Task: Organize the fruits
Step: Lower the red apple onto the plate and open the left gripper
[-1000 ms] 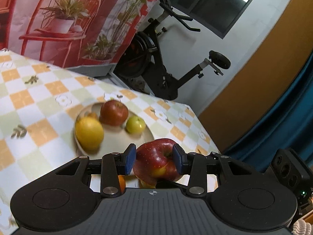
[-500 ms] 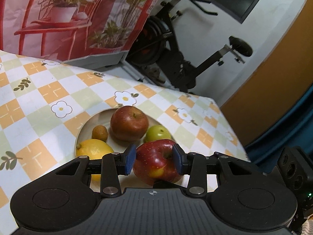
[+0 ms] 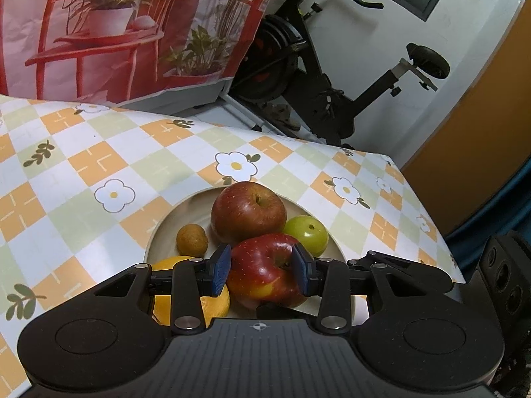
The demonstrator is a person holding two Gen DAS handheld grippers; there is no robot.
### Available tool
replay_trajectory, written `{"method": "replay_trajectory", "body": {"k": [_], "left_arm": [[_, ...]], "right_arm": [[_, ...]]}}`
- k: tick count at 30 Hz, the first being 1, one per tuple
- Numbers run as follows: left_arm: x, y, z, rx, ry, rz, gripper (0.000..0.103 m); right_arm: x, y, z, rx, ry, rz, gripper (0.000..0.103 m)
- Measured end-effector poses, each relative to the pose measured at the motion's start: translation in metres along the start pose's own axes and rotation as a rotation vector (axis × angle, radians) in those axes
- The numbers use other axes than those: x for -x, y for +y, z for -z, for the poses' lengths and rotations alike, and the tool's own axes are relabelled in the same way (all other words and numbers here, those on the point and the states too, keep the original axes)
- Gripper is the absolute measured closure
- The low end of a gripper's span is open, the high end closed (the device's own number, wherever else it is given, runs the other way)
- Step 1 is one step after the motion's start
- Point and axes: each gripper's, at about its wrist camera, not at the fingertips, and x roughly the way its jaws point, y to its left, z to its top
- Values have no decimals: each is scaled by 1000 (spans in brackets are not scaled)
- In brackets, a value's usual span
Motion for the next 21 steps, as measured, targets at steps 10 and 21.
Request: {"method": "replay_trajectory", "body": {"k": [10,21], "left_arm": [[-4,-9,4,-54,-1,-59,61],[6,-21,11,-89,-29,-111,62]], "right_arm": [[0,2,8,-8,-3,41,47],[72,-2,58,-84,-135,191,45]]}}
